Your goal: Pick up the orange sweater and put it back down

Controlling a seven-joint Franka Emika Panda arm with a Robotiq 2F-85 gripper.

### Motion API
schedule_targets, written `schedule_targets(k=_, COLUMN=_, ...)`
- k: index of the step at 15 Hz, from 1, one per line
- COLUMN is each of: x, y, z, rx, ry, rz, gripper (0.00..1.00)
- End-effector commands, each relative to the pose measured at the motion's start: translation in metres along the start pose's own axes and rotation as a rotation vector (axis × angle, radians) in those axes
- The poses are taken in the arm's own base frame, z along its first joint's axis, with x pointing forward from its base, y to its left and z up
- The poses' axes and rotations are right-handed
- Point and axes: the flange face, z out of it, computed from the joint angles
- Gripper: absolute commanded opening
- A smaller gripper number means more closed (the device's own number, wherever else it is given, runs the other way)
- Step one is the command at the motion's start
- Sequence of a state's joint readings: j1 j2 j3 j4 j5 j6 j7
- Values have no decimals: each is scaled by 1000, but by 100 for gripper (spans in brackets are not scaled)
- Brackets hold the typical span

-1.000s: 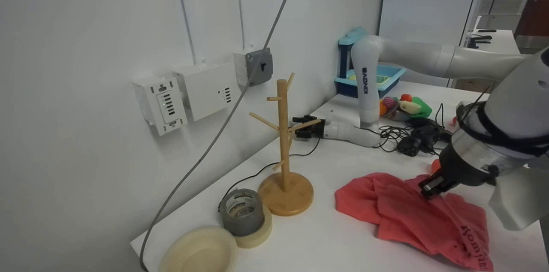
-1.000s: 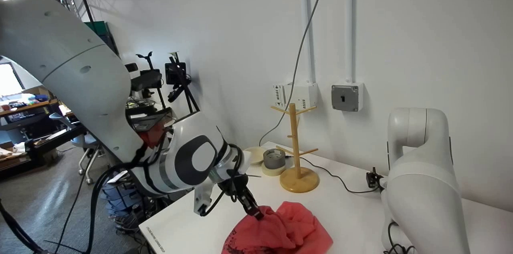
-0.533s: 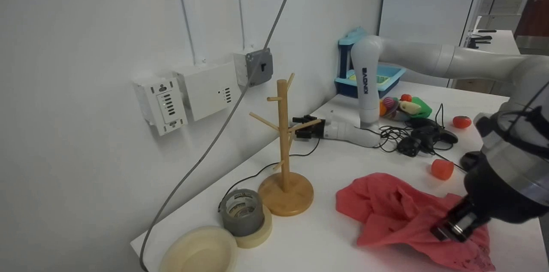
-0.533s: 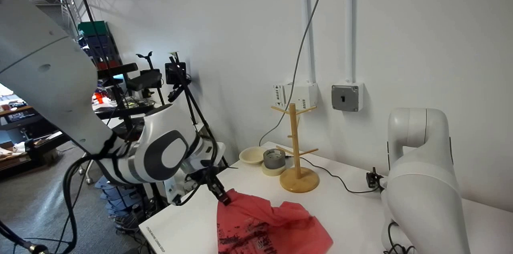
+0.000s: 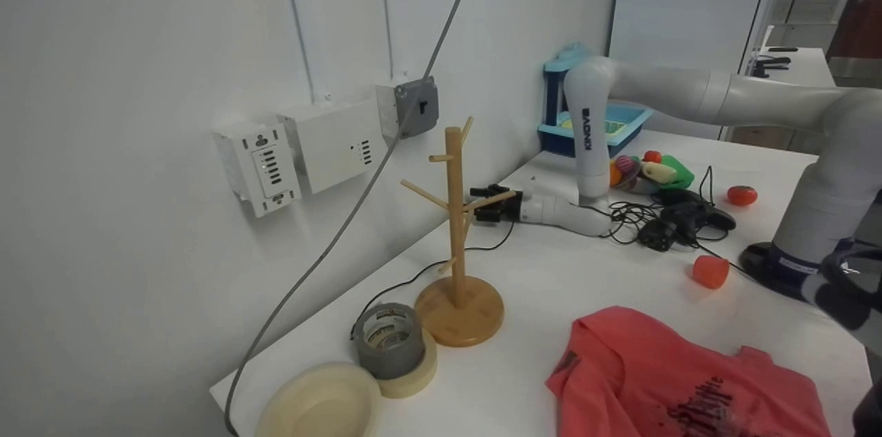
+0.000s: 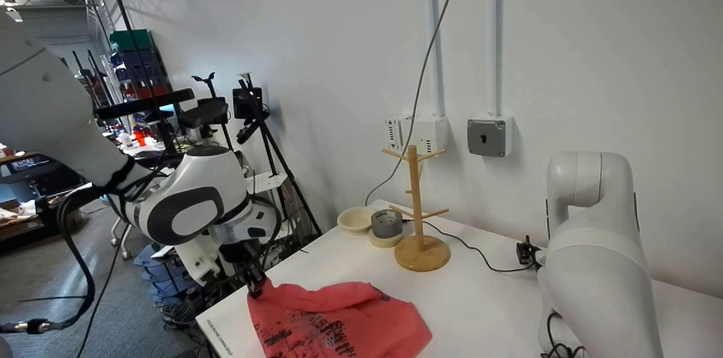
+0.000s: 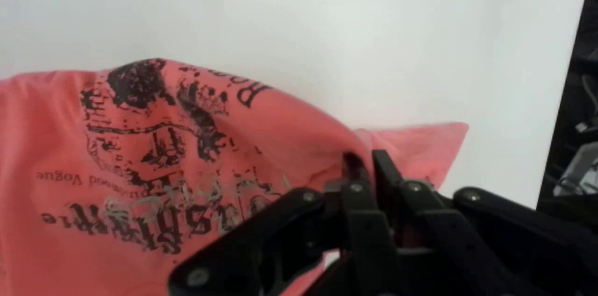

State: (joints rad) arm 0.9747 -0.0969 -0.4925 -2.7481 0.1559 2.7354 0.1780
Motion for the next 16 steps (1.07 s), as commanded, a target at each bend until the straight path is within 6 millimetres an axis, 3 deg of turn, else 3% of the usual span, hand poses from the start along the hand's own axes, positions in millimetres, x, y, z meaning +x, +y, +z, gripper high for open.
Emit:
schedule_targets(k=1, x=5, y=19, z=7, rx=69, ry=-149, rz=-53, gripper=44)
schedule_targets(k=8, x=32, y=79, z=22, rx=40, ry=-250, rz=26, gripper=96)
schedule_targets(k=14, x=61, y=127, z=9, rx=-18, ry=-262, rz=93, gripper=100)
schedule_targets(k=15, x=51, y=119, z=15, rx=-7, ry=-240, rz=80, gripper=100)
schedule_targets(k=16, x=54, y=125, z=12, rx=-9, ry=-243, rz=86, gripper=100)
